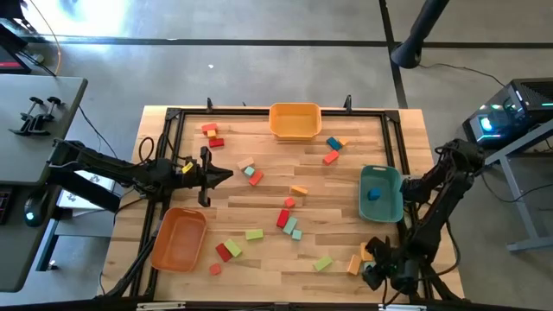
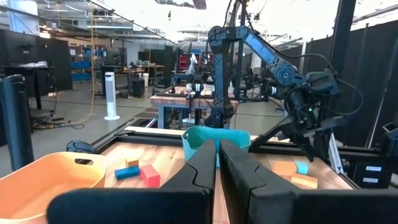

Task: Sort blocks by size
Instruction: Put the light blue square block into the orange bin

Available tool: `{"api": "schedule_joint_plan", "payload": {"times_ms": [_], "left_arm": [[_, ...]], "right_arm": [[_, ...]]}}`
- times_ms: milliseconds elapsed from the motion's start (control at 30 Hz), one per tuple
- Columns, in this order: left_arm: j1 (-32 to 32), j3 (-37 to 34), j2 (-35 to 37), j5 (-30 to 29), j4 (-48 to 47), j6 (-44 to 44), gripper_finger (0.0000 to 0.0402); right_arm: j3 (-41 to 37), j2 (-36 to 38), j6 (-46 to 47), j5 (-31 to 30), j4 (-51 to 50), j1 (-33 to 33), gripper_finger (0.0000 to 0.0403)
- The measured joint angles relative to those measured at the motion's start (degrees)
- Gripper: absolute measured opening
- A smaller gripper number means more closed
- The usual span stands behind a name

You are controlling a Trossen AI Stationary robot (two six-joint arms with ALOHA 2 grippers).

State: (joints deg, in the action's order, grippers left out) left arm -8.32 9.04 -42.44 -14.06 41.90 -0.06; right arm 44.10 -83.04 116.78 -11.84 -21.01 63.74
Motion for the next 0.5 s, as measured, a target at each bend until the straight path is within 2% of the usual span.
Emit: {"api": "schedule_joint_plan", "payload": {"times_ms": [167, 367, 500], "left_arm": [[0.00, 0.00, 0.00, 0.00, -0.04, 0.34, 0.0008], [0.00, 0.00, 0.00, 0.00, -0.41, 0.25, 0.0008], [-0.02, 0.00, 0.01, 0.00, -1.54, -1.09, 0.0008]], "right_arm": [[1.22, 0.17, -7.26, 8.63, 2.24, -2.99, 0.0176], [4.17, 0.22, -8.77, 23.15, -5.67, -8.29, 0.0181], [3.84, 0.22, -6.96, 24.83, -8.26, -9.23, 0.0213]]}}
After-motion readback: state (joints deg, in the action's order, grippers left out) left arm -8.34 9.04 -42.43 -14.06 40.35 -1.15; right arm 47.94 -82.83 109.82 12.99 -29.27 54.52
